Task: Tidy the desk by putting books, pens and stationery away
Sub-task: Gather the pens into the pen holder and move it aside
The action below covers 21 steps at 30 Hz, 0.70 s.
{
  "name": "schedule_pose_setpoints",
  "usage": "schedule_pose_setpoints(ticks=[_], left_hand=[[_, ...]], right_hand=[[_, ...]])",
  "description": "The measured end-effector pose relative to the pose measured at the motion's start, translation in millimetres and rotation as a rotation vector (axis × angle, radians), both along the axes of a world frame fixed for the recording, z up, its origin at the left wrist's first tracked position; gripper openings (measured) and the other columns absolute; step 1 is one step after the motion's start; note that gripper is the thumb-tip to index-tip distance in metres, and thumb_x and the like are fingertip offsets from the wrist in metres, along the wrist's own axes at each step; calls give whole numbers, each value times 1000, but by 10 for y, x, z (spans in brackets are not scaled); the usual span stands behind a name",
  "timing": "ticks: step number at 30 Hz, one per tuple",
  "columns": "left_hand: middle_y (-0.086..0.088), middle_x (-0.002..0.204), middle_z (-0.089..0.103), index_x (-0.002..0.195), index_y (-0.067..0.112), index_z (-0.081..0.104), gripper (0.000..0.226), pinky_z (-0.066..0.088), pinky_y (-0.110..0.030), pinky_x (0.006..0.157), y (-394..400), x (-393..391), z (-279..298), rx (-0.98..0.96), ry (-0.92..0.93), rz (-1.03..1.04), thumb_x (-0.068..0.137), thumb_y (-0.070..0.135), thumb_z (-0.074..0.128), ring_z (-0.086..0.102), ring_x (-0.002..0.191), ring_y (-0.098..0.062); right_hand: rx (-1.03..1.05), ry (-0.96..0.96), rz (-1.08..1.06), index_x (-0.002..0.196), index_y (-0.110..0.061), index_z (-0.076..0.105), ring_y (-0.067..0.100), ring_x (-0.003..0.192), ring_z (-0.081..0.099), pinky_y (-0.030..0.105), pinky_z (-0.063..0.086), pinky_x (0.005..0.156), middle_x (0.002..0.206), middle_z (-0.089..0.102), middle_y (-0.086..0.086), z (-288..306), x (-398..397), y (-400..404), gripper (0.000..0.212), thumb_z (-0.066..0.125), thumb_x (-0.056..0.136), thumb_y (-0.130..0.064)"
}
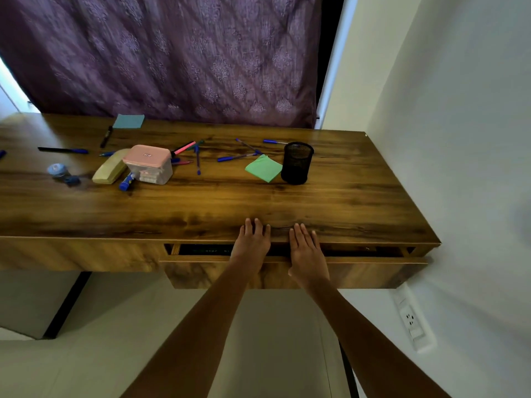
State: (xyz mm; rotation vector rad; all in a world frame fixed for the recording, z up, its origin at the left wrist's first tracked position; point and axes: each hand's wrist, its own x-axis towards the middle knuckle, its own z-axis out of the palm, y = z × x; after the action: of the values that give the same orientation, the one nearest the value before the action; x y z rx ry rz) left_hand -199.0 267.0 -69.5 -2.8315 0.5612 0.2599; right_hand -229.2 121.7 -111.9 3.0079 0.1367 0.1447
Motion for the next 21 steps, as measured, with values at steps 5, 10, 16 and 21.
schedule_pose_setpoints(ticks=[5,10,16,21], left_hand=[[-16,141,40,139,10,32,60,44,-39,103,-54,115,20,-102,-116,36,86,9,62,37,134,-36],[-11,123,50,127,10,40,46,50,-33,84,-64,174,30,-99,-190,23,85,5,59,53,113,-29],[-11,122,50,126,10,42,48,49,-33,86,-58,161,-3,-107,-235,13,82,5,62,52,112,-28],[-11,123,51,127,12,41,48,51,-34,82,-35,206,64,-126,-171,-25,85,19,63,52,111,-27]], right_hand=[[-1,-130,50,113,-1,67,29,110,64,42,52,95,116,68,17,-94,178,-43,73,92,47,-19],[32,-279,89,99,-1,71,29,97,70,39,58,84,102,71,18,-129,250,-40,47,88,57,-13],[55,-318,109,99,-2,71,28,96,70,37,57,84,102,71,17,-132,267,-61,45,87,59,-14],[73,-260,104,93,-9,70,23,91,68,39,57,83,95,71,9,31,273,-93,61,77,60,-60]])
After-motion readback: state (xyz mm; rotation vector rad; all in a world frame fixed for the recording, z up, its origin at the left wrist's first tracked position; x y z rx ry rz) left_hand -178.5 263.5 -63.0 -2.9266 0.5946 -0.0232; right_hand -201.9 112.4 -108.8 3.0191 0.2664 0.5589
